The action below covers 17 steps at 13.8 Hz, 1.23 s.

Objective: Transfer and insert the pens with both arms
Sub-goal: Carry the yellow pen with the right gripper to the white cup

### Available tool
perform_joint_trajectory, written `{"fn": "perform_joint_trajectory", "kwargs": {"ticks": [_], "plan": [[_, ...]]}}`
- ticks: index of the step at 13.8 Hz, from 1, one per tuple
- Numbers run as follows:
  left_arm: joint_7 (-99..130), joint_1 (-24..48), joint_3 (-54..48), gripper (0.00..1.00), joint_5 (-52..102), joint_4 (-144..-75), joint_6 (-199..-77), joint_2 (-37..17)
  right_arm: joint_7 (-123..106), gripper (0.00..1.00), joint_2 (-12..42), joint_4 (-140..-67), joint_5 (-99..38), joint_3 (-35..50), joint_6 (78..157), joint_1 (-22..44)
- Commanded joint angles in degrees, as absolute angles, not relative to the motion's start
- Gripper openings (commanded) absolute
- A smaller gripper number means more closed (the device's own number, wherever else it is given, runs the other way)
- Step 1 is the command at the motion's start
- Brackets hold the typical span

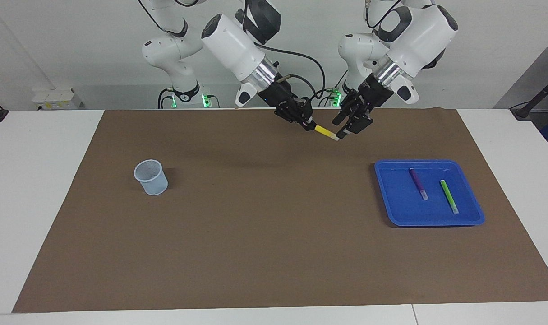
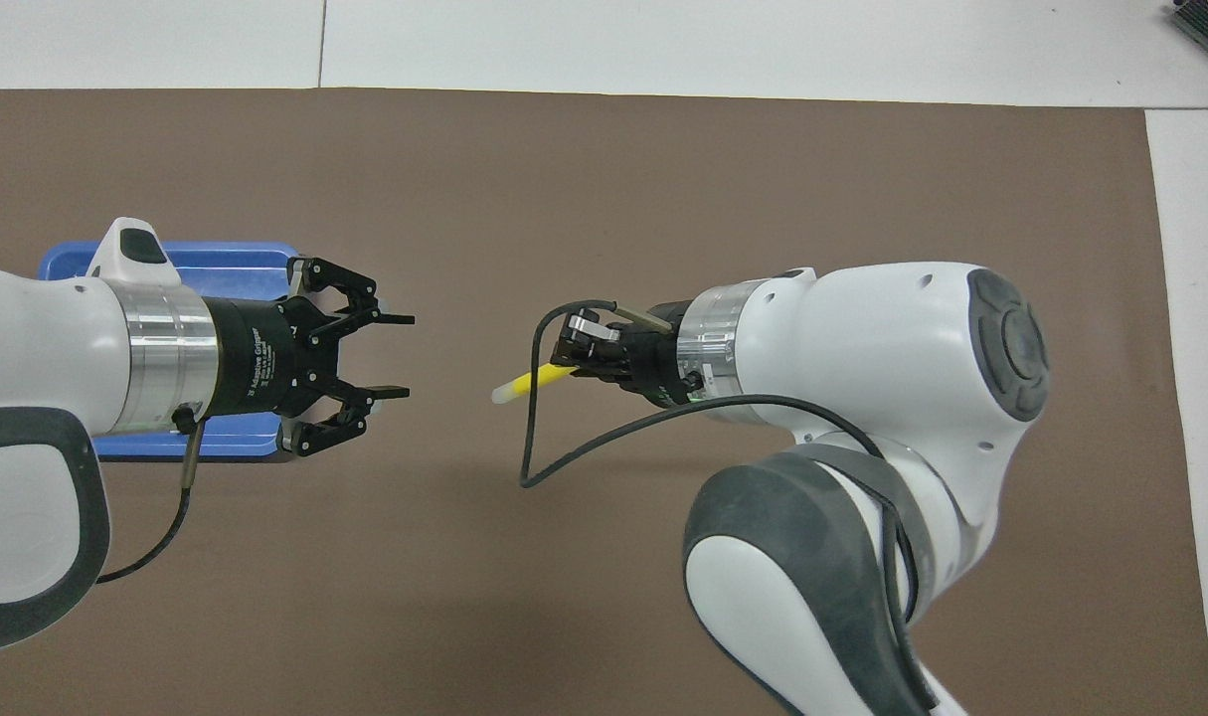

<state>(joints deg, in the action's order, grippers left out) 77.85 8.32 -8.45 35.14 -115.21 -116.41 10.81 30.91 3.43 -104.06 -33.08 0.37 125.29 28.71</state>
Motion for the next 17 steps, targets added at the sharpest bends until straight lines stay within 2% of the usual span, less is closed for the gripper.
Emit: {"fn": "perform_joint_trajectory", "kwargs": {"ticks": [1, 6, 10, 13, 15, 17], "plan": [[61.8, 5.2, -7.8, 0.61, 35.9, -121.2, -113.4, 15.6, 20.1, 0.0, 1.9, -104.2, -27.4, 0.7, 116.9, 25.1], [33.5, -5.1, -7.7, 0.58, 33.0, -121.7, -104.1, 17.0, 0.4, 0.0, -0.5, -103.6, -14.2, 0.6, 102.9, 18.2], [17.8, -7.3, -7.6, 0.54, 24.7, -121.5, -102.7, 17.1, -21.1, 0.0, -2.4, -103.8, 1.1, 0.6, 98.4, 13.9], [6.5, -9.8, -7.6, 0.54, 20.1, -121.3, -102.7, 16.8, -33.6, 0.0, -2.9, -106.1, 8.9, 0.6, 101.3, 9.8], [1.0, -11.7, -7.6, 0.55, 17.2, -121.2, -103.4, 16.5, -40.5, 0.0, -3.4, -110.4, 10.1, 0.6, 109.7, 6.3], [-4.1, -12.7, -7.6, 0.55, 13.5, -121.2, -105.1, 16.0, -40.6, 0.0, -3.8, -114.7, 10.0, 0.7, 113.9, 5.4]]}}
